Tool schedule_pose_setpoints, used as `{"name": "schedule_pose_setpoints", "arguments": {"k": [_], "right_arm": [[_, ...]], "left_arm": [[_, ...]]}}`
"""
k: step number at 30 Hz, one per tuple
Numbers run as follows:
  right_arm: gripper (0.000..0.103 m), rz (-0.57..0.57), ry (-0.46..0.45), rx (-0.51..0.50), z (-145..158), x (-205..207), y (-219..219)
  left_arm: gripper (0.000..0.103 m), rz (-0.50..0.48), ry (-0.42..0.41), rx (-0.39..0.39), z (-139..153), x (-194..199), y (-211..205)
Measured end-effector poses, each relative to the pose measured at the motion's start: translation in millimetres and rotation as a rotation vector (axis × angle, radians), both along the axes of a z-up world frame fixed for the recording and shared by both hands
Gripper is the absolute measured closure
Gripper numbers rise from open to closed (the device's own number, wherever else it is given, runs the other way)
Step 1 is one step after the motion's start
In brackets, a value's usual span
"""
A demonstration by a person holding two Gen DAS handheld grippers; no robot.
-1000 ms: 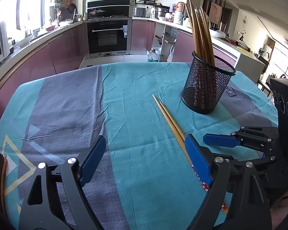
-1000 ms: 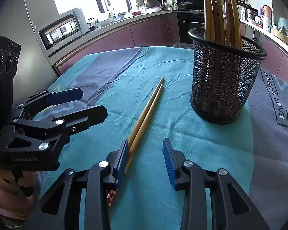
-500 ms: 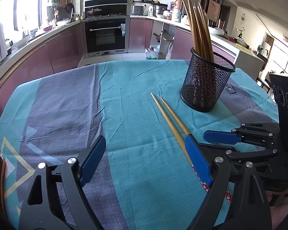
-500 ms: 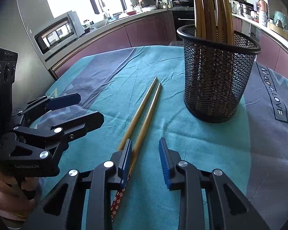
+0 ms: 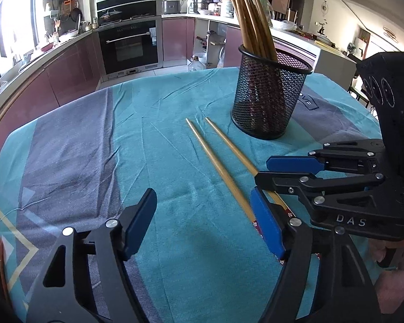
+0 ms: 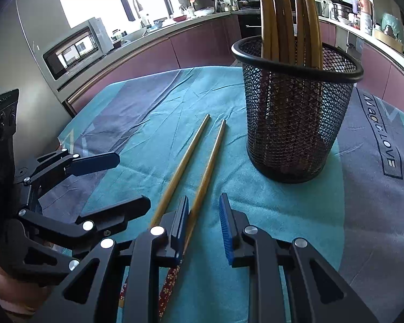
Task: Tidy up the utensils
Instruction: 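Move both open grippers over the last two chopsticks on the cloth, then grasp a chopstick with the left gripper while the right gripper grasps the other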
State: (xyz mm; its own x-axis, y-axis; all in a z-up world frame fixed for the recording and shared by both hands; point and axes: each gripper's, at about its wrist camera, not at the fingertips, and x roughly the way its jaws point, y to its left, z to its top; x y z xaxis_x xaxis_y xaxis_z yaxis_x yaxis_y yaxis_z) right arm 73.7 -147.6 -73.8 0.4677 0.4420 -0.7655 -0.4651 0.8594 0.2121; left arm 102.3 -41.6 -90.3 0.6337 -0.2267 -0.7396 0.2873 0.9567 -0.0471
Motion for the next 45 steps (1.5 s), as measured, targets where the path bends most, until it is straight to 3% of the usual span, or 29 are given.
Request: {"name": "schedule_pose_setpoints", "arguments": {"k": [4, 17, 21, 24, 30, 39, 45], "right_arm": [[0.082, -0.002, 0.010, 0.012, -0.1, 3.4, -5.3], [0.082, 0.006, -0.001, -0.004, -0.9, 8.5, -0.3], [0.081, 0.006, -0.004, -0.006, -1.5, 11.1, 1.1], [0.081, 0.005, -0.010, -0.014, -1.5, 14.6, 4.2], [0.083, 0.002, -0.019, -0.022, -1.9, 22.3, 9.2], [0.092, -0.010, -0.017, -0.017, -3.3, 29.2, 7.8], [0.096, -0.013, -0.012, 0.000, -3.1, 29.4, 5.6]], "left_arm": [[0.040, -0.037, 0.021, 0.020, -5.7, 2.8, -11.8], [0.089, -0.073, 0.065, -0.024, -13.1, 2.9, -19.7], [0.089, -0.058, 0.069, -0.026, -13.8, 0.4, -20.0], [0.077, -0.044, 0.062, -0.026, -11.4, 3.3, -16.6], [0.075, -0.012, 0.065, -0.016, -12.9, 22.7, -10.7], [0.078, -0.019, 0.077, -0.025, -14.8, 43.9, -10.8], [0.091, -0.003, 0.084, -0.048, -15.1, 43.5, -10.0]]}}
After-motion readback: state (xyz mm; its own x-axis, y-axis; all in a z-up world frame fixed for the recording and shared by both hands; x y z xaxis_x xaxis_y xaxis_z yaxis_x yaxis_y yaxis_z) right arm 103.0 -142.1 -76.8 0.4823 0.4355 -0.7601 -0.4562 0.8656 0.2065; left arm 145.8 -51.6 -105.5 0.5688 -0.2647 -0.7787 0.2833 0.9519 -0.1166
